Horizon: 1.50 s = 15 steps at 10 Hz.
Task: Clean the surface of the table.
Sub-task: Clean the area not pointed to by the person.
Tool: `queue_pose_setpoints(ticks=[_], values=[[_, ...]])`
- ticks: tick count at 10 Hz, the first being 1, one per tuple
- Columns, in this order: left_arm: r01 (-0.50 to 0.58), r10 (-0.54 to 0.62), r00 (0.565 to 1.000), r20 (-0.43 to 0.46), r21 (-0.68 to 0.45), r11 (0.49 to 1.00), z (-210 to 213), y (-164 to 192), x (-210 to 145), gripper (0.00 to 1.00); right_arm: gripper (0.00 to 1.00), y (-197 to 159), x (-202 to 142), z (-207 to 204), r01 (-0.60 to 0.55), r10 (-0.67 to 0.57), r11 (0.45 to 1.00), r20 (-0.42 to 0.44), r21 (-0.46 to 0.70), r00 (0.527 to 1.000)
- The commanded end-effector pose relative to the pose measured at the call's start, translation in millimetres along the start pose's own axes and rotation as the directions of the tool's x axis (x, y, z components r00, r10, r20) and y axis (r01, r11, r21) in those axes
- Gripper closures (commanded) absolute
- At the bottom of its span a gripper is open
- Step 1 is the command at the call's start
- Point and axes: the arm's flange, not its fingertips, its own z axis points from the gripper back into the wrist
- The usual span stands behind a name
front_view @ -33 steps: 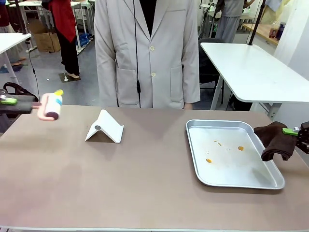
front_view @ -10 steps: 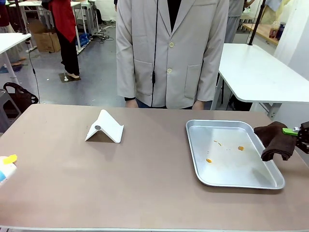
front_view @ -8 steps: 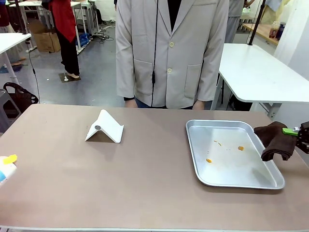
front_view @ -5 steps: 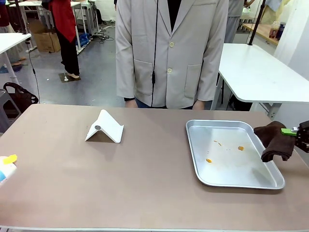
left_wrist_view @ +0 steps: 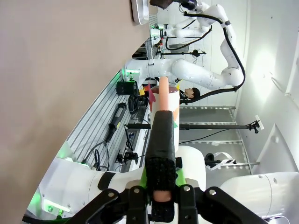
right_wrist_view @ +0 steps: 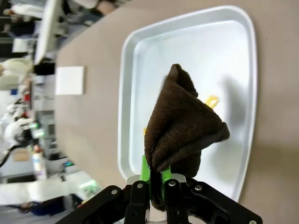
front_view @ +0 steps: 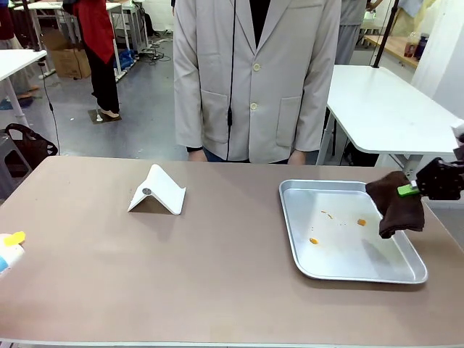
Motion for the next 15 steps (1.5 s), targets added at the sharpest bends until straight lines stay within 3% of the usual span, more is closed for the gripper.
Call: queue_pose_setpoints(ticks=[1, 5, 11, 15], values=[[0.007, -0.006, 1.0, 0.015, -0.027, 1.0, 2, -5, 0, 0.78, 0.9, 12, 11, -18, 0.025, -0.033, 0.986, -0.048, -0.164, 0.998], [0.007, -0.006, 1.0, 0.015, -0.027, 1.0, 2, -5, 0, 0.78, 0.9, 29, 52, -67, -0.015, -0.009, 0.919, -0.058, -0.395, 0.998], [0.007, -0.006, 1.0, 0.015, -0.027, 1.0, 2, -5, 0, 0.78, 0.9, -5, 69, -145, -0.008, -0.069, 0.927, -0.189, -0.375, 0.98], [0.007, -0.006, 1.0, 0.015, -0.027, 1.0, 2, -5, 0, 0.78, 0.9, -13, 60, -173, -0.02, -0.041, 0.976, -0.274, -0.217, 0.961]])
